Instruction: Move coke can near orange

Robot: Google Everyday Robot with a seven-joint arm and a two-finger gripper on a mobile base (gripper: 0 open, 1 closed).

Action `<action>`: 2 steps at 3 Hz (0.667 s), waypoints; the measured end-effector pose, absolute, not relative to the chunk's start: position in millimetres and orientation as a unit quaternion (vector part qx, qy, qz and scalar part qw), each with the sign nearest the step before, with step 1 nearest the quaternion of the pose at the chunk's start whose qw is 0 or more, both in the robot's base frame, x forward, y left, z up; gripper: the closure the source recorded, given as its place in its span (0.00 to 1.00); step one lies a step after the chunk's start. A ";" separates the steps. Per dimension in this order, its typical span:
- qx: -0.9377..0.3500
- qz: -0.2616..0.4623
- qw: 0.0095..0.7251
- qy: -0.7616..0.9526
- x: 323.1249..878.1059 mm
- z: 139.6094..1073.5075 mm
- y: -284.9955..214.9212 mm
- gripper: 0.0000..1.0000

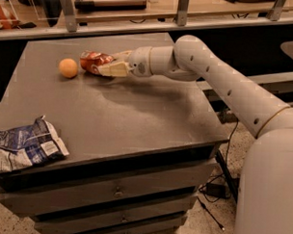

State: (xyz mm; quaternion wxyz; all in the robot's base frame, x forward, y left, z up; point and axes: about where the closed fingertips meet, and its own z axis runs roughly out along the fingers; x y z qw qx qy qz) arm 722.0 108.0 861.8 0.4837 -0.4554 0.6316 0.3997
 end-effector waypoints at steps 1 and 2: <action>-0.446 0.408 0.485 0.632 720.0 858.1 112.9 0.51; -0.440 0.412 0.488 0.632 716.4 857.1 114.9 0.22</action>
Offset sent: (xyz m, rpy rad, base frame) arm -0.0069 0.0020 -0.0055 0.0485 0.0245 -0.0282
